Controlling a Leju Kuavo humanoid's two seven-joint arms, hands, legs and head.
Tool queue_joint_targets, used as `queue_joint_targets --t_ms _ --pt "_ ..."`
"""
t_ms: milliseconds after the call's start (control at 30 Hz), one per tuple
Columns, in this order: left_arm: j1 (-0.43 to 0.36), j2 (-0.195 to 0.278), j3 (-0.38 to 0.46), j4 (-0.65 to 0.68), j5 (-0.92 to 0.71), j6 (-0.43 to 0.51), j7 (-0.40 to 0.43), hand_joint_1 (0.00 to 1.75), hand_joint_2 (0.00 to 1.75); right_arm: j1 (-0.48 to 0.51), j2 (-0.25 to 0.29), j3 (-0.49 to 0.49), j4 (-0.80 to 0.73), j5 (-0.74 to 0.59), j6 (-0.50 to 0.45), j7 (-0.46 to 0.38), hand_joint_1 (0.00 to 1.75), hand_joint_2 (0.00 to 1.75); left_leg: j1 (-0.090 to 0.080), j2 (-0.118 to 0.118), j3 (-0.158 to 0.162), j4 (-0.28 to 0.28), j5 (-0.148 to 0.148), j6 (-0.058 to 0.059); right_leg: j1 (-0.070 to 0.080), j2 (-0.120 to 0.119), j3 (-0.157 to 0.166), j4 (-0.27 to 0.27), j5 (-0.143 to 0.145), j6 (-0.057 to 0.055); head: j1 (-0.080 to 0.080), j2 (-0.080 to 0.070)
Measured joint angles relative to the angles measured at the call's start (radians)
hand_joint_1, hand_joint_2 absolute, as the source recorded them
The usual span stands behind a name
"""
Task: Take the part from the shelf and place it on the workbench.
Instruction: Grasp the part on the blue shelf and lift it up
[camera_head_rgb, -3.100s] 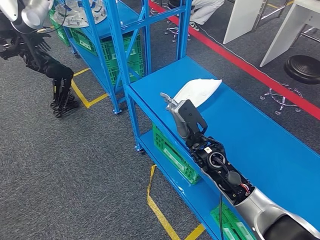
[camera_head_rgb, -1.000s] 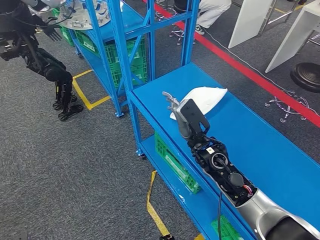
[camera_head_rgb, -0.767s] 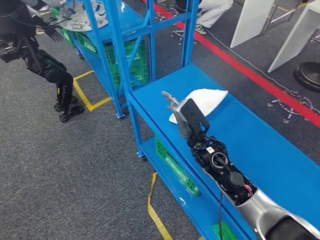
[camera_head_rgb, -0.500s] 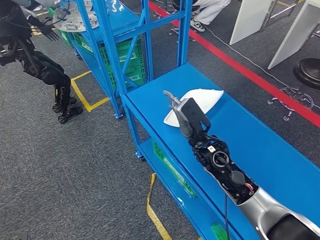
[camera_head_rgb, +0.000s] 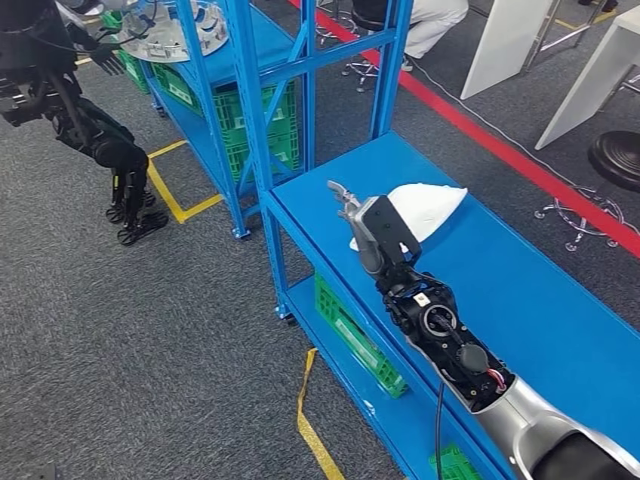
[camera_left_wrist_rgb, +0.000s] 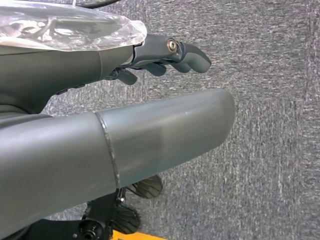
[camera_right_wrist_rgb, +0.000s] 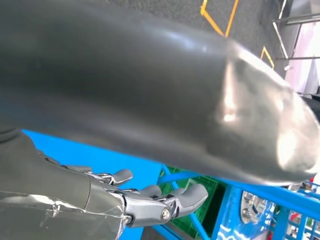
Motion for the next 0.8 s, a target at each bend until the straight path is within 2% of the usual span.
queue_joint_targets --t_ms 167,233,367,800 --pt "0.001 0.001 0.000 0.000 0.002 0.001 0.000 0.00 0.00 0.002 -0.007 -0.004 -0.010 0.019 -0.024 0.055 0.00 0.00 -0.002 0.000 0.000 0.001 -0.002 0.004 -0.003 0.000 0.003 -0.006 0.001 0.022 0.000 0.000" --pt "0.002 0.003 0.000 0.000 0.006 0.001 0.000 0.00 0.00 0.003 -0.015 -0.007 -0.020 0.019 -0.025 0.077 0.00 0.00 -0.002 0.000 0.000 0.001 -0.002 0.004 -0.004 0.000 0.003 -0.006 0.001 0.026 0.000 0.000" --pt "0.009 0.008 0.001 0.000 0.020 0.001 -0.002 0.00 0.00 0.004 -0.036 -0.014 -0.042 0.008 -0.017 0.130 0.00 1.75 -0.002 0.001 0.001 0.001 -0.002 0.004 -0.004 0.000 0.003 -0.006 0.001 0.029 0.000 0.000" --pt "0.053 0.032 0.030 0.000 0.051 0.001 -0.022 0.00 0.00 -0.053 -0.179 -0.025 -0.135 0.108 0.076 0.342 0.00 1.75 0.001 0.001 0.003 -0.002 -0.001 0.004 0.000 0.001 0.003 -0.006 0.001 0.028 0.000 0.000"
